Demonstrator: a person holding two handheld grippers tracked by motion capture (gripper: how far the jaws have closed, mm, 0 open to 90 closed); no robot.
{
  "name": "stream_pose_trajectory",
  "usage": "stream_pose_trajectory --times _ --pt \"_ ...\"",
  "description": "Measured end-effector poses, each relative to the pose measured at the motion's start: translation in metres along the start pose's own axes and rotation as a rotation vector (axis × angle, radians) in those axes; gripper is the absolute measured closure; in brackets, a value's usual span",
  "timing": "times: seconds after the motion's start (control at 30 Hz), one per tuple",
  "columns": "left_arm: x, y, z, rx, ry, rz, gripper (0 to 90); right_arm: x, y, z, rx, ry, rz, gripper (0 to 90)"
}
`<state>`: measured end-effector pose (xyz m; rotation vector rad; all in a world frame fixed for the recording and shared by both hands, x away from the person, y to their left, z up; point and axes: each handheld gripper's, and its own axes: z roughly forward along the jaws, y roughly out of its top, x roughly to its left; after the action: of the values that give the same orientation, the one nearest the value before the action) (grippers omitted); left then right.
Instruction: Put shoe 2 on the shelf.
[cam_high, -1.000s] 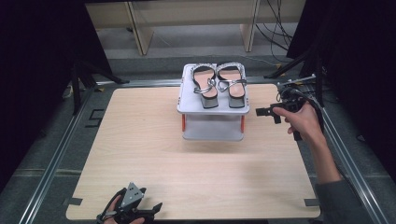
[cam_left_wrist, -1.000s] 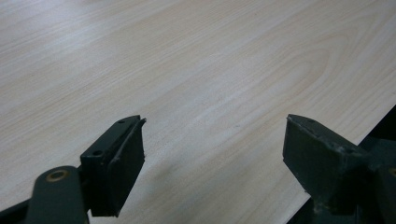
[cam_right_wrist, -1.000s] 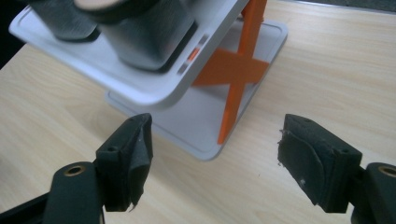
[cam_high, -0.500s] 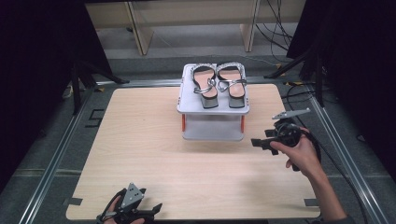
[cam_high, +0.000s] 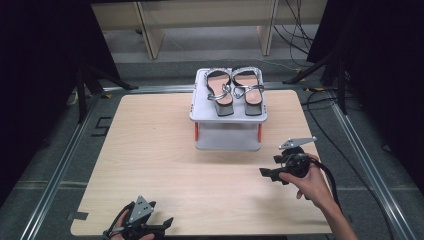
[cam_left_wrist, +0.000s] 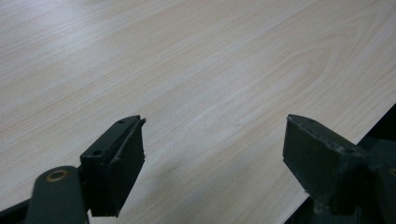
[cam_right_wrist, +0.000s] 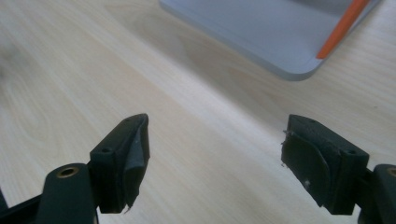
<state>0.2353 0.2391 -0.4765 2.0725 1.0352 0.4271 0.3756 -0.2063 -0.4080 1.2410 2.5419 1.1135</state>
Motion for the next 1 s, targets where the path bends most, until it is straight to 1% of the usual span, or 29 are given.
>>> stream_pose_trajectory --times 0.03,0.07,0.1,0.17,0.2,0.23,0.27,0.3,0.33,0.37,0.4,0.43,0.47,0.5,0.53,0.57,0.6,0.63,0.67,0.7,0.73,0.77,0.8,0.83,0.87,0.9,0.93,0.97,1.0 --pt "0.003 0.001 0.000 0.009 0.012 0.038 20.4 0.002 -0.002 0.002 -0.015 -0.009 0.002 23.5" --pt "0.005 0.002 0.000 0.003 0.009 0.072 20.3 0.003 -0.002 0.002 -0.005 -0.006 -0.015 23.5" --pt "0.005 0.002 -0.001 0.008 0.011 0.068 20.3 0.005 -0.004 0.004 -0.017 -0.009 -0.010 23.5" --pt "0.005 0.001 -0.001 0.006 0.010 0.059 20.3 0.008 -0.006 0.005 -0.012 -0.004 -0.015 23.2" --pt "0.005 0.001 -0.001 0.004 0.010 0.059 20.3 0.008 -0.007 0.006 -0.016 -0.005 -0.026 23.1" --pt "0.006 0.002 -0.002 0.002 0.011 0.074 20.3 0.009 -0.009 0.007 -0.019 -0.003 -0.037 22.8" --pt "0.005 0.002 -0.003 0.011 0.011 0.065 20.3 0.010 -0.010 0.007 -0.014 -0.001 -0.032 22.3" --pt "0.006 0.002 -0.003 0.010 0.011 0.078 20.3 0.014 -0.012 0.009 -0.012 0.006 -0.004 22.2" --pt "0.007 0.002 -0.003 0.006 0.011 0.092 20.3 0.013 -0.012 0.009 -0.011 0.003 -0.033 22.1" --pt "0.007 0.002 -0.003 0.006 0.011 0.092 20.3 0.013 -0.012 0.009 -0.011 0.003 -0.033 22.1" --pt "0.003 0.001 -0.003 0.000 0.000 0.037 20.3 0.014 -0.013 0.009 -0.006 0.002 -0.061 21.5" --pt "0.001 0.001 -0.002 -0.001 -0.003 0.018 20.3 0.017 -0.015 0.010 -0.008 -0.001 -0.066 20.9" --pt "0.001 0.001 -0.002 -0.001 -0.003 0.018 20.3 0.017 -0.015 0.010 -0.008 -0.001 -0.066 20.9" --pt "0.002 0.001 -0.003 -0.003 -0.001 0.026 20.3 0.017 -0.016 0.011 -0.029 -0.008 -0.096 20.6" --pt "0.002 0.001 -0.003 -0.002 0.001 0.030 20.3 0.020 -0.017 0.010 -0.012 0.004 -0.081 19.7" --pt "0.002 0.001 -0.003 -0.003 0.001 0.028 20.3 0.021 -0.017 0.011 -0.011 0.011 -0.103 19.4" --pt "0.003 0.001 -0.003 0.006 0.012 0.040 20.3 0.025 -0.020 0.011 -0.009 0.001 -0.112 19.2" --pt "0.006 0.002 -0.004 0.002 0.010 0.086 20.3 0.025 -0.021 0.012 -0.011 -0.002 -0.139 18.9" --pt "0.006 0.002 -0.004 0.002 0.010 0.086 20.3 0.025 -0.021 0.012 -0.011 -0.002 -0.139 18.9" --pt "0.004 0.002 -0.004 0.001 0.010 0.059 20.3 0.029 -0.025 0.013 -0.003 -0.017 -0.167 18.6" --pt "0.004 0.001 -0.003 0.002 0.010 0.051 20.3 0.031 -0.026 0.012 0.016 -0.017 -0.165 18.1" --pt "0.004 0.001 -0.003 0.005 0.009 0.050 20.3 0.031 -0.026 0.012 0.016 -0.017 -0.165 18.1" --pt "0.002 0.001 -0.003 -0.004 0.000 0.029 20.3 0.033 -0.028 0.012 0.013 -0.018 -0.191 17.8" --pt "0.003 0.001 -0.003 0.006 0.005 0.047 20.3 0.035 -0.030 0.011 0.016 -0.023 -0.185 17.9" --pt "0.003 0.002 -0.003 -0.002 0.007 0.061 20.3 0.036 -0.032 0.012 0.004 -0.019 -0.200 18.5" --pt "0.005 0.002 -0.003 0.000 0.010 0.076 20.3 0.036 -0.034 0.013 0.001 -0.010 -0.186 19.5" --pt "0.005 0.002 -0.004 -0.003 0.008 0.071 20.2 0.035 -0.036 0.012 0.015 -0.003 -0.190 19.5" --pt "0.004 0.002 -0.004 -0.002 0.011 0.056 20.3 0.034 -0.041 0.013 0.019 -0.015 -0.184 19.3" --pt "0.006 0.002 -0.004 -0.001 0.010 0.075 20.2 0.035 -0.043 0.012 0.028 -0.021 -0.168 18.7"
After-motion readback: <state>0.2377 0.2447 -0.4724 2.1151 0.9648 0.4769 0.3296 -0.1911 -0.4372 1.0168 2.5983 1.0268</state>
